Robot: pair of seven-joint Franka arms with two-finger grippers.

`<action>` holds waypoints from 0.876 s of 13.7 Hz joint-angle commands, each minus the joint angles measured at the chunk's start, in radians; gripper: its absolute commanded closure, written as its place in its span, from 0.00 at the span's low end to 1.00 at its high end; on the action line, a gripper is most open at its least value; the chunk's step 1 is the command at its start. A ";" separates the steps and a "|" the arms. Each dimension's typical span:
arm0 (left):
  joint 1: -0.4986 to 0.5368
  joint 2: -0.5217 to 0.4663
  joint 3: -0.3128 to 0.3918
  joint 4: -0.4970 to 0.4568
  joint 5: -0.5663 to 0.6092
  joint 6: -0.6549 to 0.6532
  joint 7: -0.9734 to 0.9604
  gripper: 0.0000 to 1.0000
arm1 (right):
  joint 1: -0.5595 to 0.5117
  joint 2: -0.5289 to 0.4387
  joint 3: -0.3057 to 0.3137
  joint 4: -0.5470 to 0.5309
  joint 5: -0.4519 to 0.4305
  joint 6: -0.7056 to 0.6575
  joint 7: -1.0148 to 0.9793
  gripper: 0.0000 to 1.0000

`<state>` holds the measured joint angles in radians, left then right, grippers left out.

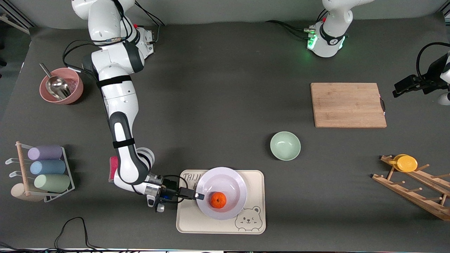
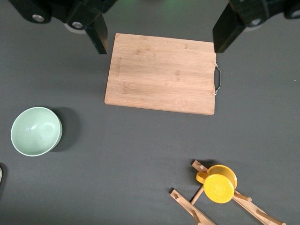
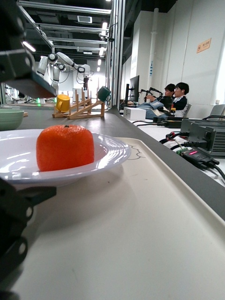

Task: Place orange and plate with both arms
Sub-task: 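Open the right gripper and release the plate on the tray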

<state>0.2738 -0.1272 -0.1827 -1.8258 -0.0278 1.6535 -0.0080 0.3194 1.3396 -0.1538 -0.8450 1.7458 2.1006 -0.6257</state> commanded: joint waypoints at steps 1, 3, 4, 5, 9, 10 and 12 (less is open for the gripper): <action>0.002 -0.008 0.011 -0.009 0.002 0.009 0.017 0.00 | -0.006 -0.031 -0.006 0.014 -0.095 0.001 0.072 0.00; 0.001 -0.008 0.009 -0.009 0.000 0.014 0.016 0.00 | -0.010 -0.114 -0.006 -0.023 -0.281 -0.002 0.168 0.00; 0.001 -0.005 0.009 -0.009 0.000 0.015 0.017 0.00 | -0.014 -0.158 -0.006 -0.049 -0.366 -0.008 0.229 0.00; 0.001 -0.006 0.011 -0.009 0.002 0.020 0.017 0.00 | -0.014 -0.207 -0.006 -0.086 -0.438 -0.023 0.288 0.00; 0.002 -0.009 0.011 -0.010 0.000 0.008 0.017 0.00 | -0.008 -0.434 -0.007 -0.312 -0.817 -0.074 0.308 0.00; 0.002 -0.009 0.011 -0.010 0.000 0.008 0.016 0.00 | -0.005 -0.506 -0.009 -0.383 -0.903 -0.085 0.316 0.00; 0.004 -0.009 0.012 -0.009 0.000 0.006 0.016 0.00 | 0.012 -0.624 -0.033 -0.489 -1.151 -0.090 0.317 0.00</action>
<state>0.2738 -0.1264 -0.1731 -1.8272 -0.0278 1.6582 -0.0075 0.3041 0.8954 -0.1659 -1.1270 0.7719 2.0152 -0.3143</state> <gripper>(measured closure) 0.000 0.000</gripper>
